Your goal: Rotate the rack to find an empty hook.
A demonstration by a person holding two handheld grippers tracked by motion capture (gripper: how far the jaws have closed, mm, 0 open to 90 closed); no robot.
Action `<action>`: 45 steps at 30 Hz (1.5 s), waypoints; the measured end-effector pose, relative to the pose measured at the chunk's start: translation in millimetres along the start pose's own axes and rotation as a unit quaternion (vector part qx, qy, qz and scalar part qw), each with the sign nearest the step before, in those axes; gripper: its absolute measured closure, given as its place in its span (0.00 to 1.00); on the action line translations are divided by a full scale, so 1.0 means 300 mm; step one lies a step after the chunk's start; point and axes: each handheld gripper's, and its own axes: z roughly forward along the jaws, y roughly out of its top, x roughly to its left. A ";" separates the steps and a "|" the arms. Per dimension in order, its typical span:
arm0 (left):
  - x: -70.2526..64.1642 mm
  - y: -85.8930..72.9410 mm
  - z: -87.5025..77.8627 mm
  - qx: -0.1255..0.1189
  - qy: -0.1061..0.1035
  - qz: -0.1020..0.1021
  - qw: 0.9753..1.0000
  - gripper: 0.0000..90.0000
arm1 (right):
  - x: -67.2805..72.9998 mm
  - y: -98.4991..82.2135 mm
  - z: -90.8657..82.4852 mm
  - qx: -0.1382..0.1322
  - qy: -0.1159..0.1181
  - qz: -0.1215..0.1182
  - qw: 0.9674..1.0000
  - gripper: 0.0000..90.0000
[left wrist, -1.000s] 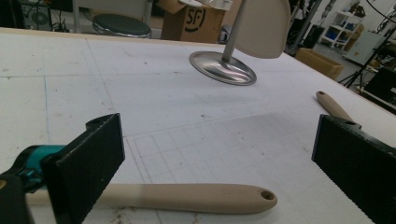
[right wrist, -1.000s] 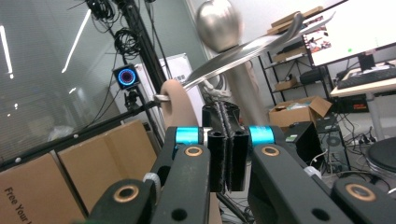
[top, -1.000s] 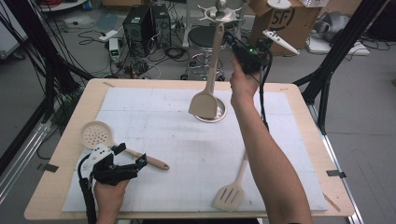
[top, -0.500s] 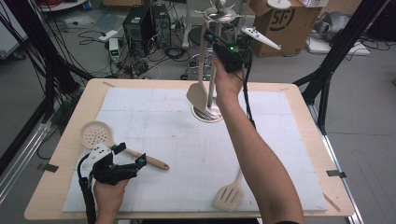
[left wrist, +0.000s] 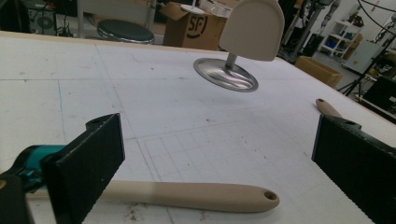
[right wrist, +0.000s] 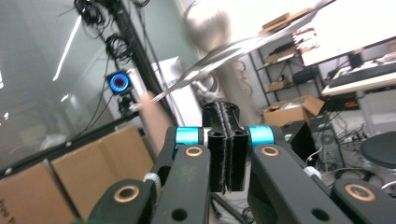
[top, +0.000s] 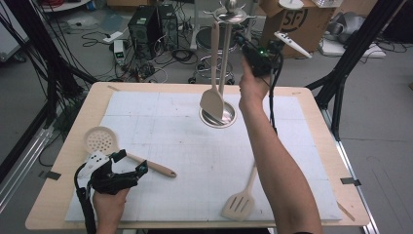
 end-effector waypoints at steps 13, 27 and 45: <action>0.007 -0.004 0.017 0.008 0.001 -0.003 1.000 0.03 | 0.025 0.064 -0.011 -0.019 0.010 -0.027 0.999 1.00; -0.001 -0.003 0.025 0.011 -0.007 -0.001 1.000 0.03 | 0.128 0.033 0.020 0.000 0.009 -0.066 0.998 1.00; 0.001 -0.001 0.016 0.008 -0.010 -0.002 1.000 0.03 | 0.113 0.017 0.042 0.002 0.002 -0.044 0.999 1.00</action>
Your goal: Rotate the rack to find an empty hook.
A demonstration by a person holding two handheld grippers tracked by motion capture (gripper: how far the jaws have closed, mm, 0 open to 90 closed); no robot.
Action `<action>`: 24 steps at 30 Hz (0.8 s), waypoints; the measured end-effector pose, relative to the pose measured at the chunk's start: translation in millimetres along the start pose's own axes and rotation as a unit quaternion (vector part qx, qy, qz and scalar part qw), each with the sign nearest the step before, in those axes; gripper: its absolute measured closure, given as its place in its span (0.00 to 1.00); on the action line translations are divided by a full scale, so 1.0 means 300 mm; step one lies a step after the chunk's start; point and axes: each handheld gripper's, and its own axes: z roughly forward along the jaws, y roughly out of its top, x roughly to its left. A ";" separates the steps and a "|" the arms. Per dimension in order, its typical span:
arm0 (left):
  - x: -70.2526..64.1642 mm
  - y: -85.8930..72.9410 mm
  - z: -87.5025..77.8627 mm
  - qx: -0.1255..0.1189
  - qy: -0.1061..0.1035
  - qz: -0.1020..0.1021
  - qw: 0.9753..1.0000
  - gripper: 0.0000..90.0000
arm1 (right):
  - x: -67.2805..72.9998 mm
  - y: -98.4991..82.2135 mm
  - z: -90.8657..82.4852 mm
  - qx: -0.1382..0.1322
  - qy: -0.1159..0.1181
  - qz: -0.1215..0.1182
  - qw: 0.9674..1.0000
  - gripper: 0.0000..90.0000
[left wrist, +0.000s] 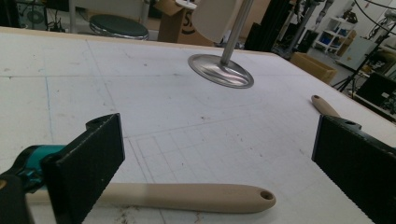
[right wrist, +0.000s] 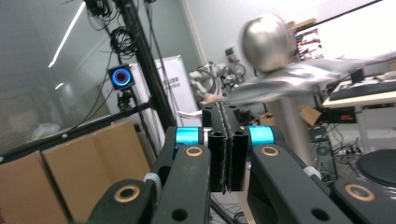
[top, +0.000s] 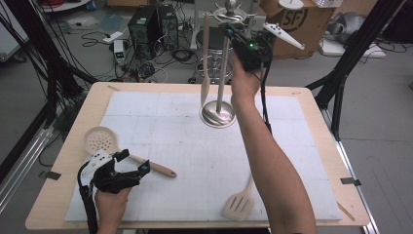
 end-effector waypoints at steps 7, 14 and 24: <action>-0.004 0.000 0.002 0.002 0.000 0.003 1.000 0.03 | -0.104 -0.003 -0.062 -0.015 -0.034 0.032 0.999 1.00; -0.015 -0.004 0.007 0.005 -0.005 0.001 1.000 0.03 | -0.136 0.050 -0.068 -0.040 -0.024 0.036 0.998 1.00; -0.012 -0.004 0.000 0.002 -0.002 -0.001 1.000 0.03 | -0.057 0.041 -0.048 -0.019 -0.012 0.000 1.000 1.00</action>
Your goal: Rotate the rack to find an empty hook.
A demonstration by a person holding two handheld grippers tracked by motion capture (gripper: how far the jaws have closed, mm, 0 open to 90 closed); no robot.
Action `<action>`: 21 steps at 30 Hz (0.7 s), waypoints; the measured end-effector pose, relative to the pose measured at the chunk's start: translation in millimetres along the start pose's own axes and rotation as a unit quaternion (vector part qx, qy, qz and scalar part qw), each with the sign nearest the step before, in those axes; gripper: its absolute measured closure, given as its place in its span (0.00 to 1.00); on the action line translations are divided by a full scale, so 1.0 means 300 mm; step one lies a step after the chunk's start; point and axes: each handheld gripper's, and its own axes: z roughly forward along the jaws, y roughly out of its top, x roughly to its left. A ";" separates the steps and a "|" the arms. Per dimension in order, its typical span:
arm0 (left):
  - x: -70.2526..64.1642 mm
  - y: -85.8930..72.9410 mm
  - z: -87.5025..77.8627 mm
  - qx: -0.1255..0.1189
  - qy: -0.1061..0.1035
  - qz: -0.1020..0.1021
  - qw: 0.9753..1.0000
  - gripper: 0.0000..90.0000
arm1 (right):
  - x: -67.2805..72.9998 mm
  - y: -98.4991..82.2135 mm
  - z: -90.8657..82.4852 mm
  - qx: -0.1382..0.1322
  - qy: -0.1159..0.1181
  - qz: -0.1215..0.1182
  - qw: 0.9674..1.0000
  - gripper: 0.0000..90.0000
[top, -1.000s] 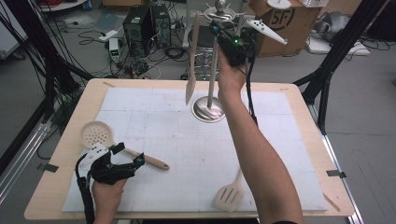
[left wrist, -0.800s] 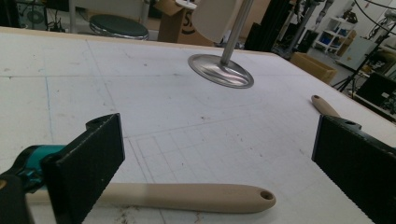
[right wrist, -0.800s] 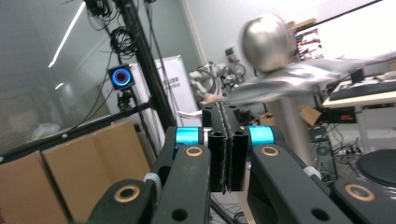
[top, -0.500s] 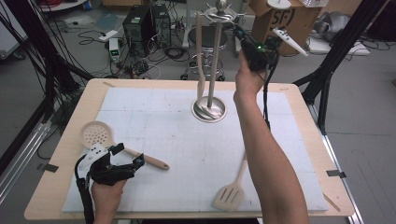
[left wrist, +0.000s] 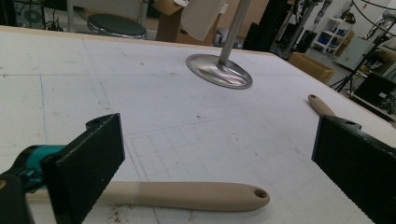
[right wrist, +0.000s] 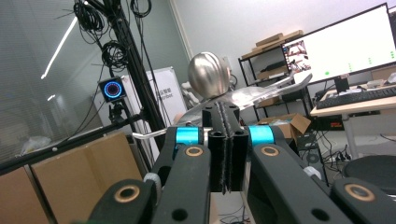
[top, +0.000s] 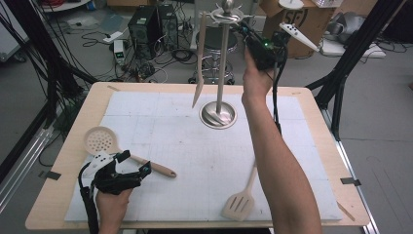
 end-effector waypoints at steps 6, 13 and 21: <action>-0.005 -0.001 0.003 0.002 -0.001 0.003 1.000 0.03 | 0.033 -0.004 -0.007 0.002 -0.004 -0.016 1.000 1.00; -0.004 0.000 0.002 0.002 -0.001 0.002 1.000 0.03 | 0.037 -0.007 -0.012 0.007 -0.006 -0.013 1.000 1.00; -0.003 -0.001 0.000 0.001 -0.001 0.002 1.000 0.03 | 0.015 -0.027 -0.072 0.016 -0.013 -0.033 0.999 0.99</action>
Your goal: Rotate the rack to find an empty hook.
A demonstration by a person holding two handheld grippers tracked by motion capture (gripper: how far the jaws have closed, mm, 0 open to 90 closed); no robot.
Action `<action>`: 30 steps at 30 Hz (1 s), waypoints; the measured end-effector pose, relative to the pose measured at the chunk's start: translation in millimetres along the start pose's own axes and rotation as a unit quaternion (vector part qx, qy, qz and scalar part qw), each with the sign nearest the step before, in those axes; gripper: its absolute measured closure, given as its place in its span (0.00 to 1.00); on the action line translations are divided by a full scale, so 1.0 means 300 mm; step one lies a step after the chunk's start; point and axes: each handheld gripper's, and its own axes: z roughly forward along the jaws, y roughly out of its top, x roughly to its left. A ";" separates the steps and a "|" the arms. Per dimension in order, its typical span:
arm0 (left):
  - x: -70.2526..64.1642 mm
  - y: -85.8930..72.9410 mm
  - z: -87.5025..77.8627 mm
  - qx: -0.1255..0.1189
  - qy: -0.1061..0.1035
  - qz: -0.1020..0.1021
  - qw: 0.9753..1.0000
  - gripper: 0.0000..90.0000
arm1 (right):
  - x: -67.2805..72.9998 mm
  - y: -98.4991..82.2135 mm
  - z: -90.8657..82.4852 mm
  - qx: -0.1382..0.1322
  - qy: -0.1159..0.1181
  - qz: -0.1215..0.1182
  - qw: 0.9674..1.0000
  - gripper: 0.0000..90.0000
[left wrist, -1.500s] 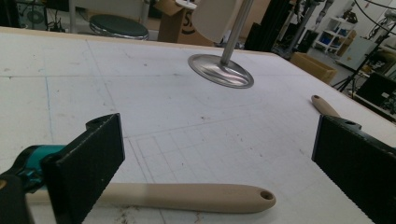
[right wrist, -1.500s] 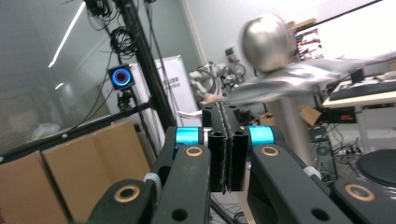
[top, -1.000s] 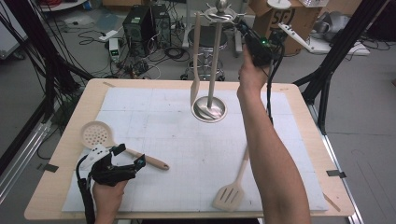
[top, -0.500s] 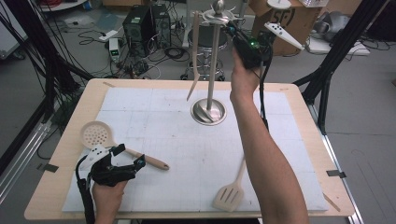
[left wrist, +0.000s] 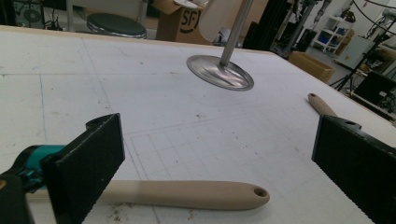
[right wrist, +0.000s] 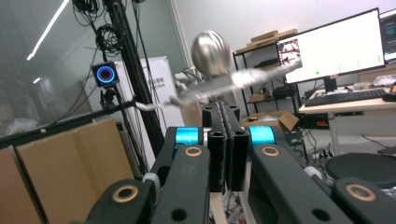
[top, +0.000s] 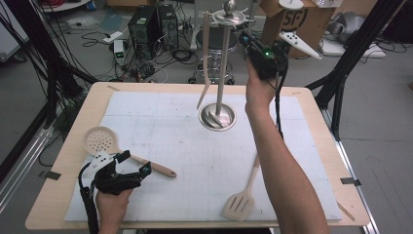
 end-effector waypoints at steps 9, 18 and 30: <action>-0.003 -0.003 -0.008 -0.001 0.003 0.001 1.000 0.03 | -0.039 -0.037 -0.081 0.047 -0.011 -0.006 0.999 0.68; -0.010 -0.002 -0.015 -0.005 0.002 0.004 1.000 0.03 | -0.088 -0.091 -0.203 0.077 -0.026 -0.033 0.996 0.57; -0.009 -0.004 -0.014 -0.005 0.003 0.002 1.000 0.03 | -0.130 -0.200 -0.322 0.126 -0.035 -0.039 0.991 0.32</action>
